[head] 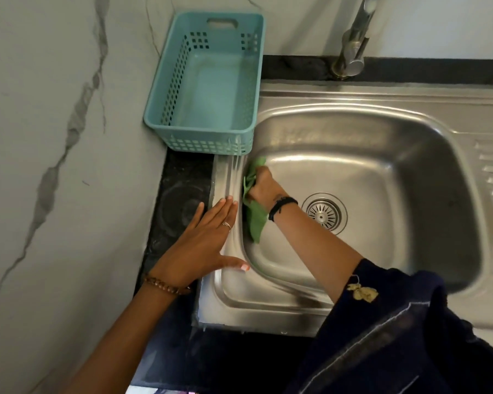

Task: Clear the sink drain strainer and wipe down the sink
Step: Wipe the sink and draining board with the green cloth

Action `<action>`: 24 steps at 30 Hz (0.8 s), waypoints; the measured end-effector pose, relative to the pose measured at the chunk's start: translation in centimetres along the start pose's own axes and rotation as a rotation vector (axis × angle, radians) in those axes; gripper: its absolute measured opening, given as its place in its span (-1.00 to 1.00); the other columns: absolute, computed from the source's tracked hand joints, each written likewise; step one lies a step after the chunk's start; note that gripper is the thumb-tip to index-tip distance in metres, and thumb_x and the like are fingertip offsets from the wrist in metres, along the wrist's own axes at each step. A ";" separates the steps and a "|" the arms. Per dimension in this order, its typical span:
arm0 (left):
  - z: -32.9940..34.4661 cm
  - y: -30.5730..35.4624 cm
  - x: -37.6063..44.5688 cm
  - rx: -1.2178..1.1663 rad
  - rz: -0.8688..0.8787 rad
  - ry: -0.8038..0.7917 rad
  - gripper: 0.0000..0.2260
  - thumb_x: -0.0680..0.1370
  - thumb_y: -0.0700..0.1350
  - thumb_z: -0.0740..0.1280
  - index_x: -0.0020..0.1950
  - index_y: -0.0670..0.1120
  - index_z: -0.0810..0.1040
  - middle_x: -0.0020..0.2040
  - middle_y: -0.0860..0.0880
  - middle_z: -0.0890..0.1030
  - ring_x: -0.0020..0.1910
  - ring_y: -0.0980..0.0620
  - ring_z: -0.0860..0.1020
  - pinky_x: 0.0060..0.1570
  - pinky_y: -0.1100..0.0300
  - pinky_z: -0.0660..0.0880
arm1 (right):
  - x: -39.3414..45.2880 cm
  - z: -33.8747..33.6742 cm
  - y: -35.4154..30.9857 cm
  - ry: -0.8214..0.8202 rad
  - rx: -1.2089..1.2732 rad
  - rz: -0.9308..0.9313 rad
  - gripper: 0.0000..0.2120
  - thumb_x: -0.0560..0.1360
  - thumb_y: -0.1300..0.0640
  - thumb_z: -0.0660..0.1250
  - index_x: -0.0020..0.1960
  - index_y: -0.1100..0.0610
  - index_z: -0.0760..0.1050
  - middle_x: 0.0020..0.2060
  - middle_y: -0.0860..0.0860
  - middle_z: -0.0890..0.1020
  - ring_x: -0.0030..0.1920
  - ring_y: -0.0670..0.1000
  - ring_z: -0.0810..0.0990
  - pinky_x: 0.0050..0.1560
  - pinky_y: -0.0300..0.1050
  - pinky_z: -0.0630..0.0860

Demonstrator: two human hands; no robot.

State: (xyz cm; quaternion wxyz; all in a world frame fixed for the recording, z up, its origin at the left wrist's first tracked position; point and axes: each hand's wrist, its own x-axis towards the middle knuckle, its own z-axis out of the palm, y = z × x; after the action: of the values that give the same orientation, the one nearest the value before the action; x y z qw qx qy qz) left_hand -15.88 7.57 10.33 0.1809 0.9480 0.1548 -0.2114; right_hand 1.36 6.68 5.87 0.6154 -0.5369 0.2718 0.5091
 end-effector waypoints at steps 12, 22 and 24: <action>-1.2 1.3 0.0 -0.068 -0.100 -0.033 -0.27 0.55 0.18 0.12 0.51 -0.12 -0.20 0.55 -0.05 -0.19 0.52 0.07 -0.22 0.40 0.06 -0.37 | -2.6 -3.4 -5.4 -0.098 0.180 -0.249 -0.62 0.62 0.09 -0.04 0.27 0.20 0.42 -0.14 0.16 0.52 -0.14 0.14 0.50 0.45 0.04 0.22; -3.6 7.8 1.9 -1.094 -0.220 0.343 -0.52 0.56 0.09 0.19 0.40 -0.14 0.33 0.42 -0.06 0.38 0.40 0.06 0.33 0.34 0.27 0.15 | -13.4 -15.8 -7.2 -0.419 0.276 -0.338 -0.77 0.43 0.04 0.24 -0.30 0.11 0.57 -0.50 -0.03 0.64 -0.43 -0.03 0.65 -0.33 -0.18 0.60; -4.7 10.8 3.1 -1.531 -0.246 0.223 -0.55 0.57 0.14 0.09 0.26 -0.13 0.47 0.24 -0.07 0.53 0.20 0.10 0.53 0.22 0.26 0.36 | -16.3 -17.2 -7.4 -0.456 0.281 -0.356 -0.73 0.40 0.05 0.26 -0.40 0.11 0.61 -0.55 -0.04 0.63 -0.49 -0.07 0.64 -0.45 -0.22 0.60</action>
State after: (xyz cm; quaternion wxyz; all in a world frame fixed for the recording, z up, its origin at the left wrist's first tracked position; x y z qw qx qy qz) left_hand -7.57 0.58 15.88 0.7428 0.5511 0.3788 0.0320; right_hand 6.36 -14.24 18.34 0.8079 -0.3580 0.0960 0.4582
